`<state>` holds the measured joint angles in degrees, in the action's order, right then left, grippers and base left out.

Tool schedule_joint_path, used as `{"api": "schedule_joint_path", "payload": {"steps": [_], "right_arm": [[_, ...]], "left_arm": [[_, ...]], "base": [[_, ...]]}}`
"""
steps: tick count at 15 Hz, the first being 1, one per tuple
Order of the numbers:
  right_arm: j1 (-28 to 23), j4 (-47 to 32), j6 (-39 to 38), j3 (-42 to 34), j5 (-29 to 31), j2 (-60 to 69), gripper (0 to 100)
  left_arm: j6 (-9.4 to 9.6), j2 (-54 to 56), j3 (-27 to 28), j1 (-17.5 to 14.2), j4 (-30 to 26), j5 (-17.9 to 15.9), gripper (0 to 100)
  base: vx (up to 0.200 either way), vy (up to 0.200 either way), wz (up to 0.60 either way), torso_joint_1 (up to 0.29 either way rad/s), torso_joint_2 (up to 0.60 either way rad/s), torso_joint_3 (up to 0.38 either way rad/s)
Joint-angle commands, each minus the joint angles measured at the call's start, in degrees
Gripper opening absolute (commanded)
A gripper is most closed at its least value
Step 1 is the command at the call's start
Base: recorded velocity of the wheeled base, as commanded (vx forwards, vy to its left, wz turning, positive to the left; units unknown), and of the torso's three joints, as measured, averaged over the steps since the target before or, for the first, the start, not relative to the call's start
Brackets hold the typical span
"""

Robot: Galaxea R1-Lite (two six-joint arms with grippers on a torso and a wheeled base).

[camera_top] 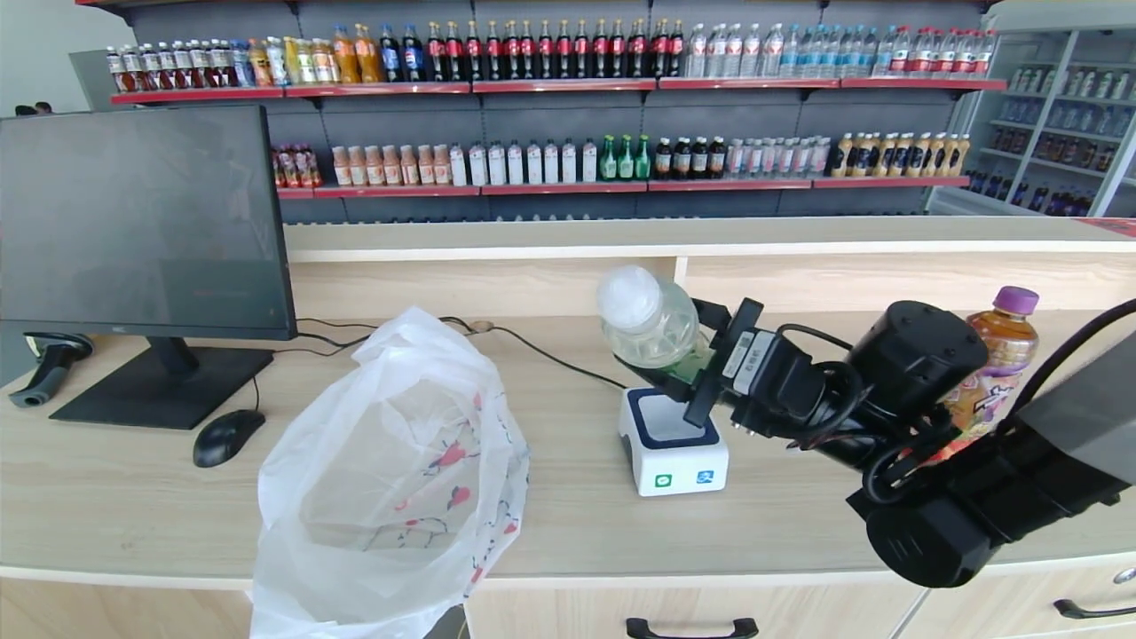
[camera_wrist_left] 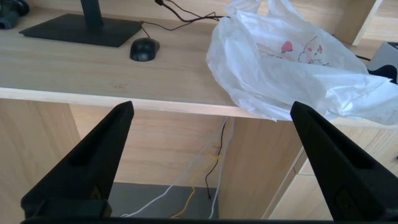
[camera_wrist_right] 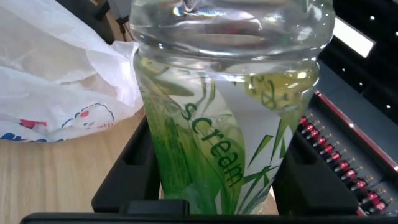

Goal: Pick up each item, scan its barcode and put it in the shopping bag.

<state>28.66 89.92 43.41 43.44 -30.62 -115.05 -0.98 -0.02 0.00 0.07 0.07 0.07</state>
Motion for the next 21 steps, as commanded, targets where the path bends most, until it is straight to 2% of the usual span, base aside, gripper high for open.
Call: {"api": "schedule_joint_path", "payload": {"steps": [1,4,5,6,8,9,10,11,13,21], "right_arm": [[1.4,0.1,-1.3,0.0,2.1,3.3,0],[2.3,0.1,-8.2,-1.0,10.3,6.5,0],[2.4,0.1,-12.8,-1.2,16.8,8.5,0],[2.4,0.1,-16.5,-2.0,20.3,9.1,0],[4.1,0.1,-26.1,-6.7,26.1,9.8,0],[4.2,0.1,-30.0,-8.7,31.1,10.5,0],[4.2,0.1,-30.1,-8.8,31.4,10.6,0],[4.5,0.1,-34.6,-11.4,37.4,12.2,0],[4.5,0.1,-37.3,-11.6,39.1,12.6,0],[4.2,0.1,-43.2,-13.6,39.2,12.7,0]], "left_arm": [[0.01,0.0,0.0,0.0,0.0,0.0,100],[-0.17,0.0,0.0,-0.1,0.0,0.0,100],[-0.08,0.0,0.0,0.0,0.0,0.0,100],[-0.08,0.0,0.0,0.0,-0.1,0.0,100],[-0.08,0.0,0.0,0.0,-0.1,0.0,100],[-0.08,0.0,0.0,0.0,-0.1,0.0,100],[-0.08,0.0,0.0,0.0,-0.1,0.0,100],[-0.08,0.0,0.0,0.0,-0.1,0.1,100],[0.01,0.0,0.0,0.0,0.0,0.0,100],[0.10,0.0,0.0,0.0,-0.1,0.0,100]], "base": [[0.000,0.000,0.00,0.000,0.00,0.000],[0.000,0.000,0.00,0.000,0.00,0.000],[0.000,0.000,0.00,0.000,0.00,0.000],[0.000,0.000,0.00,0.000,0.00,0.000],[0.000,0.000,0.00,0.000,0.00,0.000],[0.000,0.000,0.00,0.000,0.00,0.000],[0.000,0.000,0.00,0.000,0.00,0.000],[0.000,0.000,0.00,0.000,0.00,0.000],[0.000,0.000,0.00,0.000,0.00,0.000],[0.000,0.000,0.00,0.000,0.00,0.000]]}}
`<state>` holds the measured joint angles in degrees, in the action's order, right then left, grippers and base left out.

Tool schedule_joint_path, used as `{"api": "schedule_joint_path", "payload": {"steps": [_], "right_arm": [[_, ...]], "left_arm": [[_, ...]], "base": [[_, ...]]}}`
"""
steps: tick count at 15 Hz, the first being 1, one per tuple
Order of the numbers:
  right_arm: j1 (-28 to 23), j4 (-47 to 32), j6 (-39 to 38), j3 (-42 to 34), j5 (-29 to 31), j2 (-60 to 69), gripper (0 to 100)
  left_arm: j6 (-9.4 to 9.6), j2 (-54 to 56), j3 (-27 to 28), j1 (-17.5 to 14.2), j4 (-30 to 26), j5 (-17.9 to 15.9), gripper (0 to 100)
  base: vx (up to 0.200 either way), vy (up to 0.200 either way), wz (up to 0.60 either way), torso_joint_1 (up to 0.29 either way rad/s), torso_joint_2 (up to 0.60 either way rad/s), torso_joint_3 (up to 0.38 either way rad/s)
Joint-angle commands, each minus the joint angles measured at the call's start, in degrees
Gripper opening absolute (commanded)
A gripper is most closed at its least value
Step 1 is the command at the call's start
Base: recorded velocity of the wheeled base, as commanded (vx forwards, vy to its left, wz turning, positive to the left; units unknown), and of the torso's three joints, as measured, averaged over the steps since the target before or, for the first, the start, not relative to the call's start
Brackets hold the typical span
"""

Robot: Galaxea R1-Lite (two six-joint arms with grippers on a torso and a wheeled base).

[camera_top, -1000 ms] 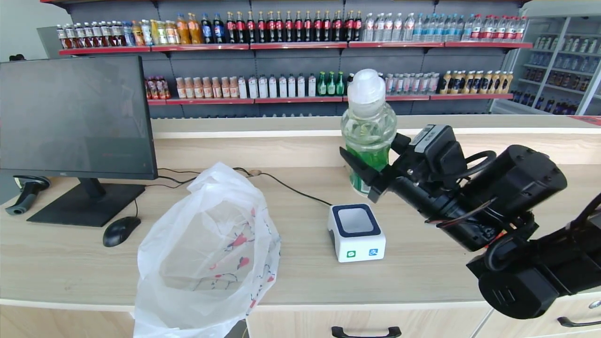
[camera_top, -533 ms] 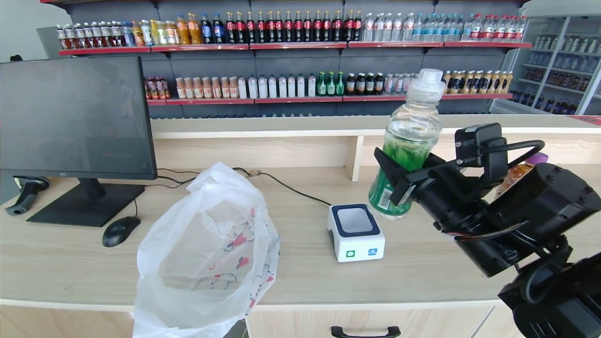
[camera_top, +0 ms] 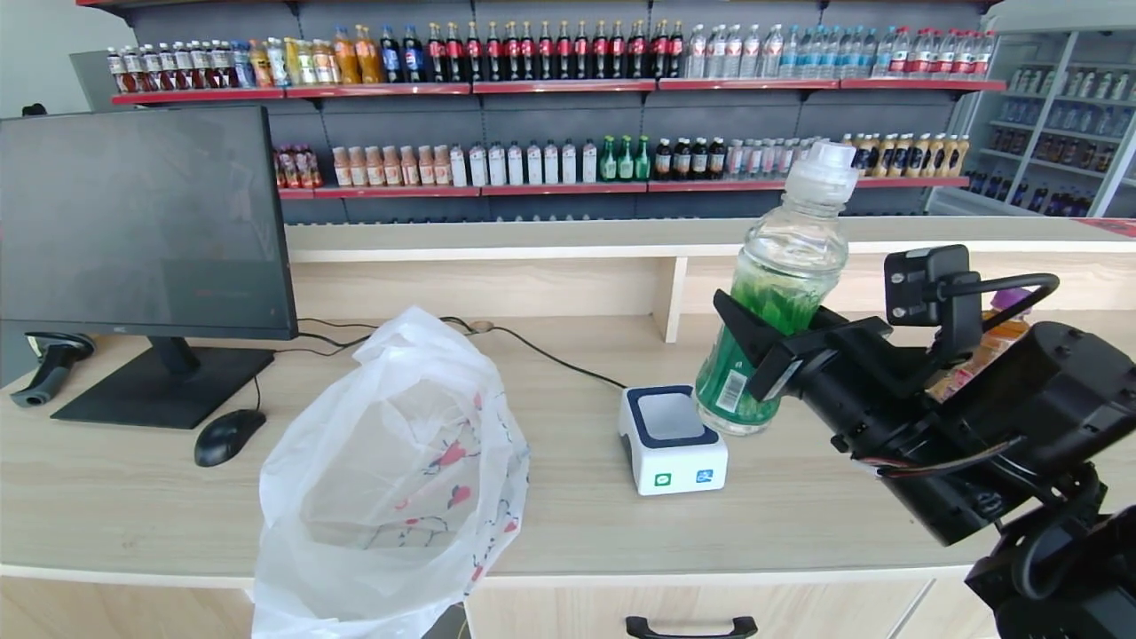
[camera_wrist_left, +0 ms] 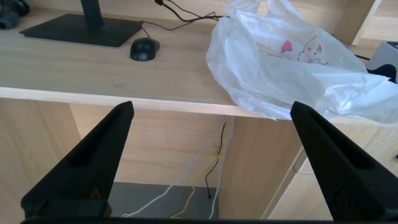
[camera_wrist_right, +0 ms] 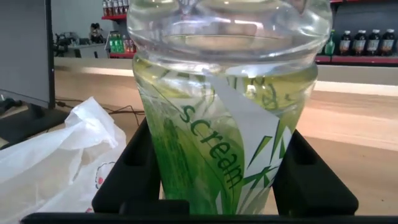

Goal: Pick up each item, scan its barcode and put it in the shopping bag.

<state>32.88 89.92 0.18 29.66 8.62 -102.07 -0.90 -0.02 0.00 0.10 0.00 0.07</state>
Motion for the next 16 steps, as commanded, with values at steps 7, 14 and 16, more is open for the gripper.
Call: {"api": "schedule_joint_path", "payload": {"steps": [7,14,16], "right_arm": [[-3.6,0.1,-0.1,3.6,0.0,-0.5,0],[-5.4,0.1,-0.2,1.5,0.0,3.6,0],[-5.3,0.1,-0.2,0.8,0.0,5.7,0]], "left_arm": [[-0.06,0.0,0.0,0.0,0.0,0.0,100],[-0.15,0.0,0.0,0.0,0.1,0.0,100],[-0.50,0.0,0.0,0.0,0.1,0.1,100]], "base": [[-0.143,0.000,0.00,0.004,0.00,0.000],[0.000,0.200,0.00,0.009,0.00,0.000],[0.000,0.200,0.00,-0.012,0.00,0.002]]}}
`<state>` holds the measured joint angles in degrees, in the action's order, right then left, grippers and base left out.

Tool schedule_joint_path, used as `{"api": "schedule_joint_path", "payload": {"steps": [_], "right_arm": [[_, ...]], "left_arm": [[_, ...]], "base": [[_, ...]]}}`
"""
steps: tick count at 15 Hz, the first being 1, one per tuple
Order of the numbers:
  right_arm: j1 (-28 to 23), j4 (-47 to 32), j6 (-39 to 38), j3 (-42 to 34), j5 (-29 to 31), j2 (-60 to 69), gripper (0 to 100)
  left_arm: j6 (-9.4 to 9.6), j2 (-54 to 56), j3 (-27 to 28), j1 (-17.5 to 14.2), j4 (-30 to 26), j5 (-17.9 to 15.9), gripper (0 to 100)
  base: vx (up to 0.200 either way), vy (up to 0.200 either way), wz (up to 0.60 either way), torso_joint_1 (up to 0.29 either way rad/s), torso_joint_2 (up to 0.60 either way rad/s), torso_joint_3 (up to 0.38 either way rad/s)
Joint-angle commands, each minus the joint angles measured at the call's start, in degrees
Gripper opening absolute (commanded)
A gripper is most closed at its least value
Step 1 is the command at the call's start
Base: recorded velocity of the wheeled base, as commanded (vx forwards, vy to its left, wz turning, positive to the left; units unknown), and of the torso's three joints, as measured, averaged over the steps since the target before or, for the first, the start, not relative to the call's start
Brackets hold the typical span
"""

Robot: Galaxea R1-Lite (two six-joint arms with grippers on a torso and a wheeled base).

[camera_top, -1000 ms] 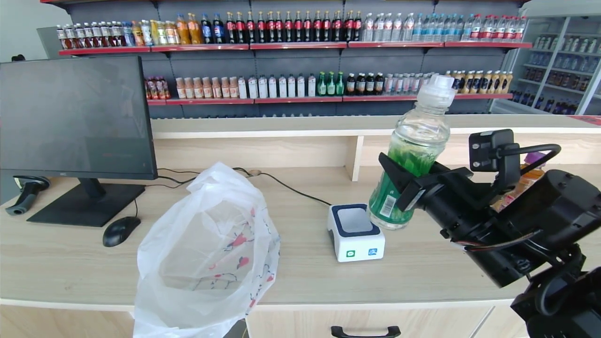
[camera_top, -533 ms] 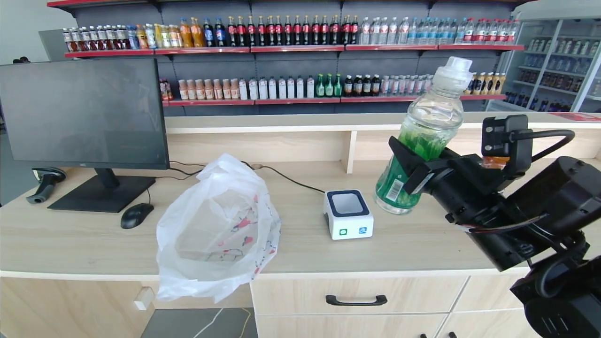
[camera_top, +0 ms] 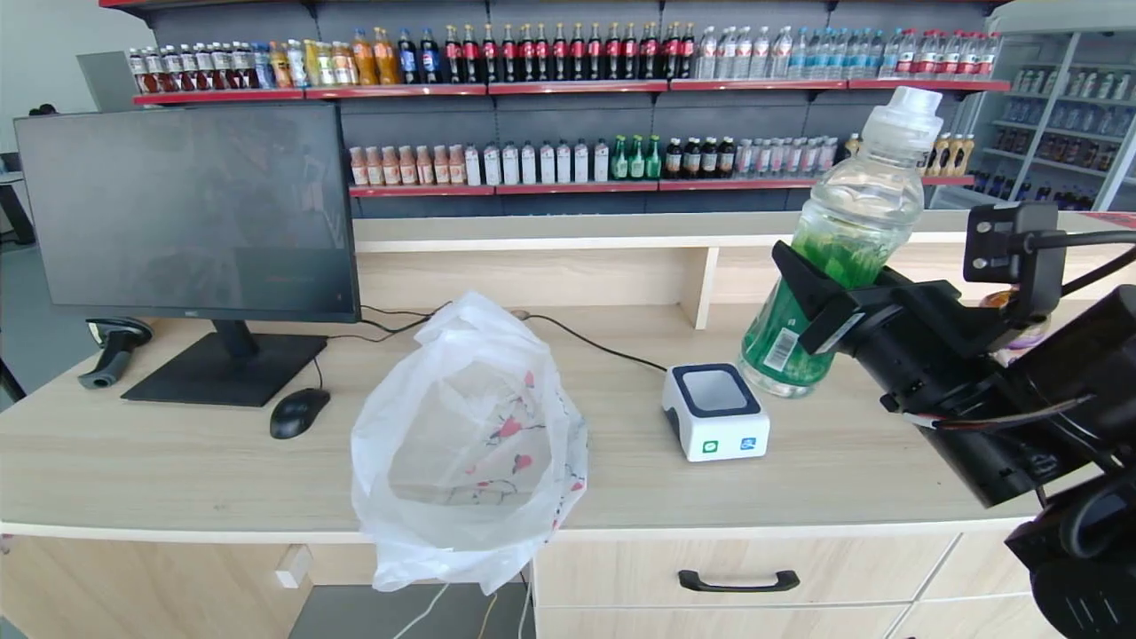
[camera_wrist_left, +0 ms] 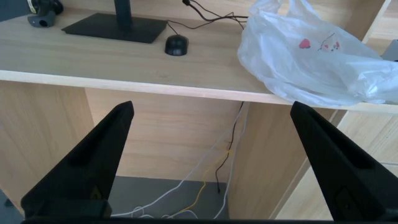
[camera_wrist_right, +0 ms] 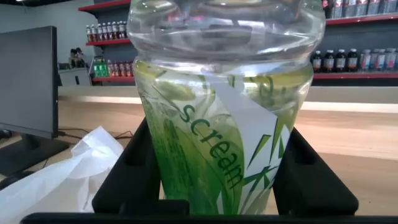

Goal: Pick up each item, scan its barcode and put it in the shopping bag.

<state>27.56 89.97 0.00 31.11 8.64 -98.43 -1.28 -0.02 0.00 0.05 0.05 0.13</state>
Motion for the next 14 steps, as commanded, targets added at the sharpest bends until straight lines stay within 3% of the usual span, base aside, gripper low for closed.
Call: {"api": "schedule_joint_path", "payload": {"steps": [1,6,14], "right_arm": [[0.0,0.0,0.0,-1.5,0.0,3.1,0],[0.1,0.0,0.0,-2.6,0.0,2.9,0],[0.9,0.0,0.1,-3.3,0.0,3.6,0]], "left_arm": [[-0.04,0.0,0.0,0.0,0.0,0.0,100],[0.40,0.0,0.0,0.0,0.0,0.0,100],[0.40,0.0,0.0,0.0,0.0,0.0,100]], "base": [[0.000,0.200,0.00,0.002,0.00,0.007],[0.000,0.200,0.00,0.001,0.00,0.000],[0.000,0.000,0.00,0.000,0.00,0.000]]}}
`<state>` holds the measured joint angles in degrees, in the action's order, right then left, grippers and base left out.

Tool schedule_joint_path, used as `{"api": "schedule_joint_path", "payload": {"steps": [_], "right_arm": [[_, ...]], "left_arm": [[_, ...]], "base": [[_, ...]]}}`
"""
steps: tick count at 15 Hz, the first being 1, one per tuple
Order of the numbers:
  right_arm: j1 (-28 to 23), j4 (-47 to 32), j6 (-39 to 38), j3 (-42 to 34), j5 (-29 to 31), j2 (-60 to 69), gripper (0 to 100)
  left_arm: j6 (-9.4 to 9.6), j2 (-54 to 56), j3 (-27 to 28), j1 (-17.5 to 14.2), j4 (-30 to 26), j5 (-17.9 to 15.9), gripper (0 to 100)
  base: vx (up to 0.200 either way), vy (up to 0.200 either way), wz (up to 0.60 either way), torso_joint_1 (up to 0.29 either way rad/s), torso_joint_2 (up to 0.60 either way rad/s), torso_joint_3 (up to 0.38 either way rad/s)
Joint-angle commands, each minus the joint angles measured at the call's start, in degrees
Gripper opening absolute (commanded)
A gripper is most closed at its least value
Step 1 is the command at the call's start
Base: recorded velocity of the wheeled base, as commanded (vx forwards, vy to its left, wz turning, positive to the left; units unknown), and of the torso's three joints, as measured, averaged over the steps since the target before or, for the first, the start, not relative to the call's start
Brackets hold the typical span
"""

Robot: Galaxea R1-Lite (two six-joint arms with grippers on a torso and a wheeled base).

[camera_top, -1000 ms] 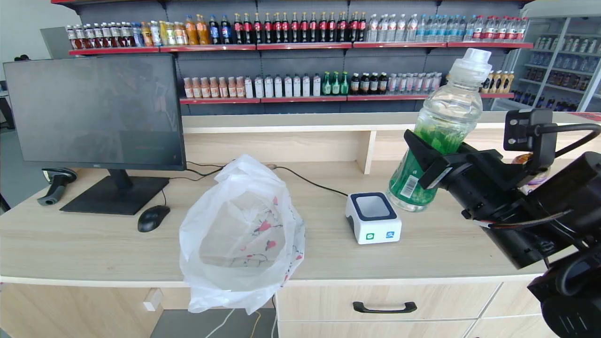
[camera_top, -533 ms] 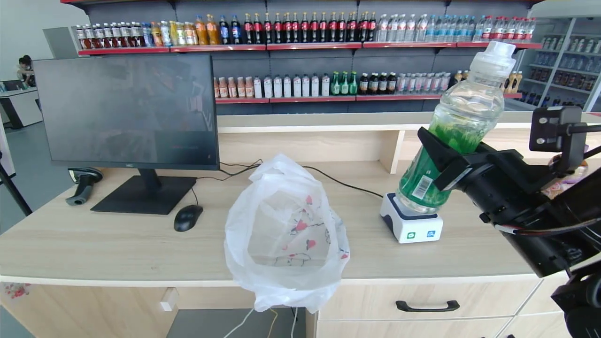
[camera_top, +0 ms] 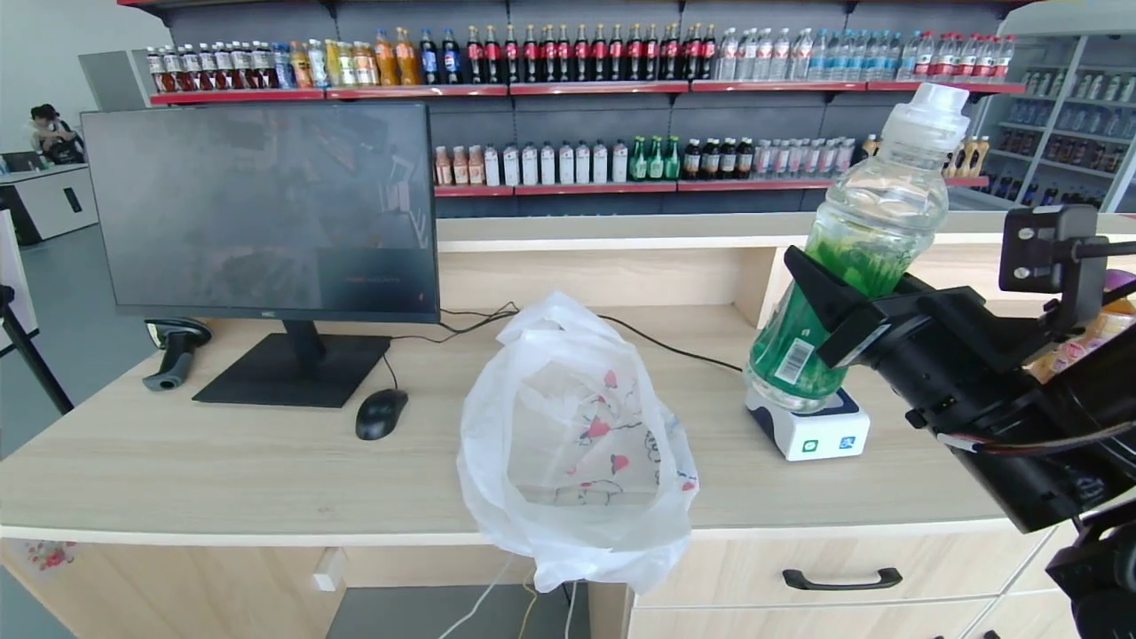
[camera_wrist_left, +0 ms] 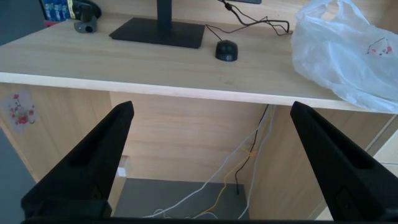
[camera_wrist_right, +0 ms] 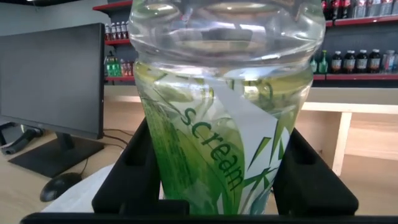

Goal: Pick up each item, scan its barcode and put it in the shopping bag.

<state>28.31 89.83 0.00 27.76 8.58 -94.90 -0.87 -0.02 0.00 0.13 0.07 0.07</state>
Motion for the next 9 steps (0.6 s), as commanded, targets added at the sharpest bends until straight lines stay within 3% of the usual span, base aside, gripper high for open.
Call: {"api": "schedule_joint_path", "payload": {"steps": [1,3,9], "right_arm": [[0.2,0.2,0.0,0.0,0.0,0.1,0],[0.4,0.2,0.1,0.0,0.0,0.0,0],[1.2,0.2,0.1,-1.0,0.0,-0.1,0]], "left_arm": [[-0.01,0.0,0.0,0.0,0.0,0.0,100],[-0.01,0.0,0.0,0.0,-0.1,0.0,100],[-0.10,0.0,0.0,0.0,-0.1,0.0,100]], "base": [[0.200,0.000,0.00,-0.002,0.01,0.002],[0.200,0.000,0.00,-0.017,0.00,0.005],[0.000,0.000,0.00,0.000,0.00,0.000]]}}
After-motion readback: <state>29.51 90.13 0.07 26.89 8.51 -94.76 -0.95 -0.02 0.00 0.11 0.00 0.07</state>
